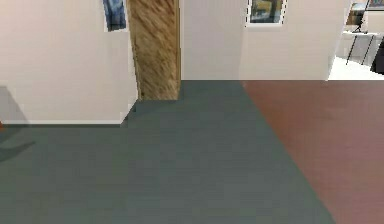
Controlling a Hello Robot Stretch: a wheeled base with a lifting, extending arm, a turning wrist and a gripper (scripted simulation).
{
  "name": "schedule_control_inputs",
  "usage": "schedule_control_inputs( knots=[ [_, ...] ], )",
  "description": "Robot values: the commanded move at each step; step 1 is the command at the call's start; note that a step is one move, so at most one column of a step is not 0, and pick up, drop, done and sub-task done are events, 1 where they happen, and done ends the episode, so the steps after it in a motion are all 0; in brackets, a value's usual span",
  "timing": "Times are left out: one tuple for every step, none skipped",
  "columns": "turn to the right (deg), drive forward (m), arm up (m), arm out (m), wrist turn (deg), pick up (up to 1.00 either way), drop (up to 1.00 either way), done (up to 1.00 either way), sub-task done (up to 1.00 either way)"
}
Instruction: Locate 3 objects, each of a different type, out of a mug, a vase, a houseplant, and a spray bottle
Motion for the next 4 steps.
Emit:
schedule_control_inputs(
  knots=[
    [-45.0, 0.0, 0.0, 0.0, 0.0, 0.0, 0.0, 0.0, 0.0],
    [-39.0, 0.0, 0.0, 0.0, 0.0, 0.0, 0.0, 0.0, 0.0],
    [0.0, 0.4, 0.0, 0.0, 0.0, 0.0, 0.0, 0.0, 0.0],
    [-45.0, 0.0, 0.0, 0.0, 0.0, 0.0, 0.0, 0.0, 0.0]
  ],
)
